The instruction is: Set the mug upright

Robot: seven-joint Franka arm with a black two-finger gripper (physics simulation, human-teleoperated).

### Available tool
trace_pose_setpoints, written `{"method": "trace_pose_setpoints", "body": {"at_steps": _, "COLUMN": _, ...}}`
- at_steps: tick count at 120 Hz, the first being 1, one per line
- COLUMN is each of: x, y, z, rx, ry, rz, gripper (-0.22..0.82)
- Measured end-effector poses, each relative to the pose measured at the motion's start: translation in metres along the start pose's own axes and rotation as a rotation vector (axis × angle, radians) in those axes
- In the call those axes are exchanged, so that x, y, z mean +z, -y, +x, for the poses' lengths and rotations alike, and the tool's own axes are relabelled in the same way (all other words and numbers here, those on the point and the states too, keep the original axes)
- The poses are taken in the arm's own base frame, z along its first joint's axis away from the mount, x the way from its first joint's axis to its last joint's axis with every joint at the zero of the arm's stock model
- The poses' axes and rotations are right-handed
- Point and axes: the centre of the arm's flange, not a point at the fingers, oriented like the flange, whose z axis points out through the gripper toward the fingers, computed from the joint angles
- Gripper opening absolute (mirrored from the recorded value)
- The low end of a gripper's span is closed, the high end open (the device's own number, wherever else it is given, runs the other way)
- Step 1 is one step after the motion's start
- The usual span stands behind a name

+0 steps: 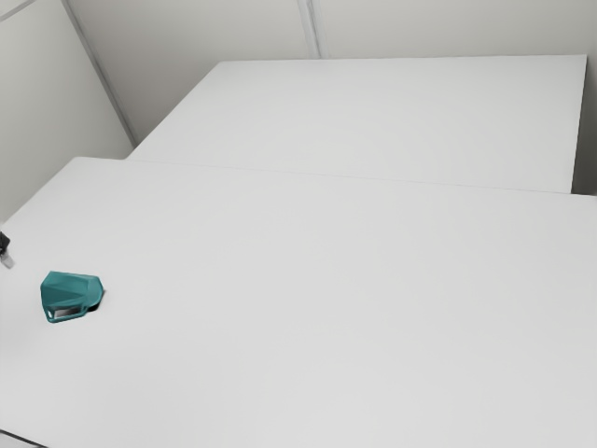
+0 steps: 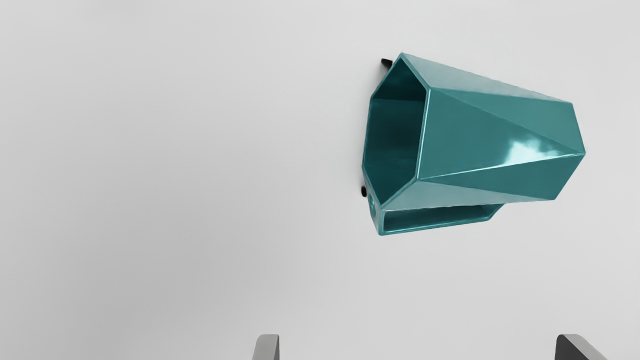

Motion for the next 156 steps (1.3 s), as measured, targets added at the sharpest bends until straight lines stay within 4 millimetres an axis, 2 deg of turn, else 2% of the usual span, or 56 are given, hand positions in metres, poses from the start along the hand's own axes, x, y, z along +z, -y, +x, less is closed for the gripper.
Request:
{"method": "trace_pose_setpoints", "body": {"at_steps": 14, "x": 0.005, "y": -0.008, "z": 0.04, "rx": 0.075, "ry": -0.038, "rz": -0.009, "gripper": 0.6}}
{"method": "trace_pose_setpoints", "body": {"at_steps": 28, "x": 0.015, "y": 0.001, "z": 0.054, "rx": 0.114, "ry": -0.064, "rz": -0.029, "gripper": 0.6}}
{"method": "trace_pose_setpoints", "body": {"at_steps": 57, "x": 0.042, "y": 0.034, "z": 0.046, "rx": 0.16, "ry": -0.053, "rz": -0.057, "gripper": 0.6}}
{"method": "trace_pose_setpoints", "body": {"at_steps": 83, "x": 0.048, "y": 0.063, "z": 0.03, "rx": 0.191, "ry": -0.067, "rz": -0.081, "gripper": 0.6}}
{"method": "trace_pose_setpoints", "body": {"at_steps": 97, "x": 0.055, "y": 0.072, "z": 0.03, "rx": 0.212, "ry": -0.087, "rz": -0.103, "gripper": 0.6}}
{"method": "trace_pose_setpoints", "body": {"at_steps": 131, "x": 0.077, "y": 0.078, "z": 0.04, "rx": 0.258, "ry": -0.181, "rz": -0.204, "gripper": 0.6}}
{"method": "trace_pose_setpoints", "body": {"at_steps": 156, "x": 0.087, "y": 0.073, "z": 0.039, "rx": 0.274, "ry": -0.263, "rz": -0.319, "gripper": 0.6}}
